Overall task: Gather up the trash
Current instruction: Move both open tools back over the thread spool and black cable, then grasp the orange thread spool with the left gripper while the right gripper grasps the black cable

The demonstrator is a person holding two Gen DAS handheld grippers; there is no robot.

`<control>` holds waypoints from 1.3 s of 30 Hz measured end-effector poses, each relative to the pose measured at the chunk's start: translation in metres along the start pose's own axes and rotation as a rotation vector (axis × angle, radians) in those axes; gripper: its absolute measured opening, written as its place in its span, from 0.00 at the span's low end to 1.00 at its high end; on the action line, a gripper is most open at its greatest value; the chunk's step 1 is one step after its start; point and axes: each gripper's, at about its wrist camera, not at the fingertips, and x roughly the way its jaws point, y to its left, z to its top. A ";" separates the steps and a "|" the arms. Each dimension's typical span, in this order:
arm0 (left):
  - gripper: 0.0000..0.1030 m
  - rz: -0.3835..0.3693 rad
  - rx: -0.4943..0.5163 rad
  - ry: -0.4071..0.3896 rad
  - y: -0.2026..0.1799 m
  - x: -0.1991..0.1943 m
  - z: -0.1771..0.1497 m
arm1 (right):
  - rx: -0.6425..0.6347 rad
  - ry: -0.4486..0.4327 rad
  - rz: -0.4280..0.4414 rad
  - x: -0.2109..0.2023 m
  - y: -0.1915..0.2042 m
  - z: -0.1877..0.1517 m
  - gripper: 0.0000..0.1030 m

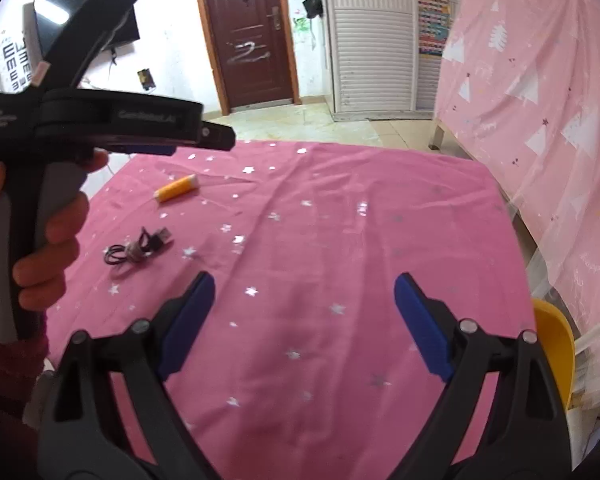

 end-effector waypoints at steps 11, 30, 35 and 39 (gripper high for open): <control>0.69 -0.024 0.034 0.078 0.064 0.020 0.004 | -0.101 0.047 0.081 0.025 0.055 0.006 0.87; 0.45 -0.054 0.114 0.170 0.075 0.057 -0.008 | -0.211 0.108 0.179 0.048 0.117 0.010 0.87; 0.24 -0.021 0.131 0.168 0.075 0.060 -0.011 | -0.218 0.116 0.199 0.051 0.124 0.014 0.87; 0.11 -0.026 0.140 0.166 0.077 0.057 -0.013 | -0.231 0.123 0.205 0.054 0.133 0.018 0.87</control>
